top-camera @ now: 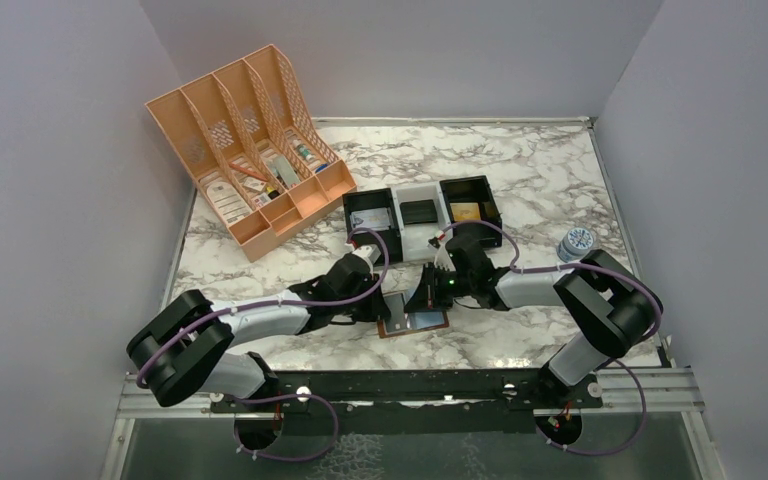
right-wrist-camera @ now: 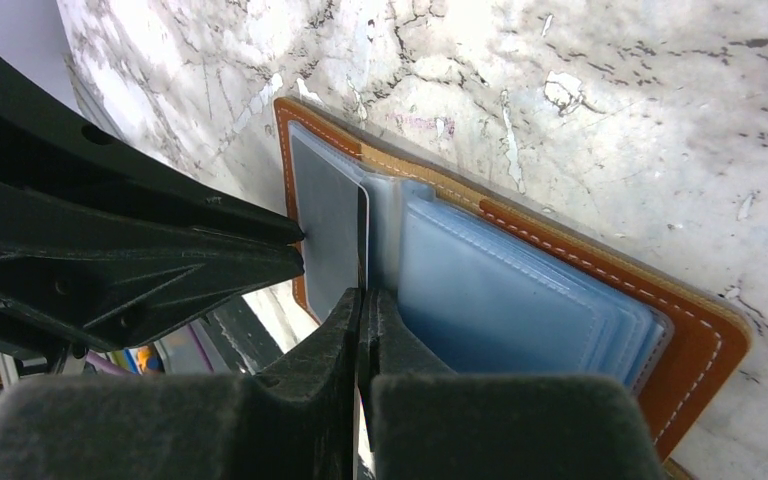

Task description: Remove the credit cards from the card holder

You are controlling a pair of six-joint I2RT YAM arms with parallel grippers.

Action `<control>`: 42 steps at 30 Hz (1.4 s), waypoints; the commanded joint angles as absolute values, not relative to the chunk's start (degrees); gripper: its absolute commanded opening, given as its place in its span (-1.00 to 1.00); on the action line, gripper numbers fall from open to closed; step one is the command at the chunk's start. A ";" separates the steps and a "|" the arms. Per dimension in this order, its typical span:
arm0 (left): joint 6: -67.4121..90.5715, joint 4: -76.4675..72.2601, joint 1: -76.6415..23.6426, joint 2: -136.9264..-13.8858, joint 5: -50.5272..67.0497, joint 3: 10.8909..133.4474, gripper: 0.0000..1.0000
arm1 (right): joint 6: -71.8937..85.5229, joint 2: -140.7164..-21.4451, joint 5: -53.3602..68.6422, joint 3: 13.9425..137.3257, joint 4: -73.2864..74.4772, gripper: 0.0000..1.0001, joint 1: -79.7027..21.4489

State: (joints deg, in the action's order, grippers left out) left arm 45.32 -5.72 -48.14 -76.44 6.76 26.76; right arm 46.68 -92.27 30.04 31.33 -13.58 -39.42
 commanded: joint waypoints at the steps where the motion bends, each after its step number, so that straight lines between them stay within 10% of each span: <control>1: 43.92 -0.39 -48.60 -77.51 2.00 26.83 -0.60 | 46.62 -91.78 29.13 32.19 -12.59 -0.98 -39.53; 42: 42.49 3.95 -50.81 -81.62 -2.43 29.86 -0.70 | 38.23 -84.88 36.56 29.39 -2.54 -0.98 -28.33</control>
State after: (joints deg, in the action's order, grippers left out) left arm 43.99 -2.44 -50.39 -80.53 1.43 31.22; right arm 38.89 -86.67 38.04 29.89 -4.05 -29.10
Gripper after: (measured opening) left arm 0.152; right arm 0.015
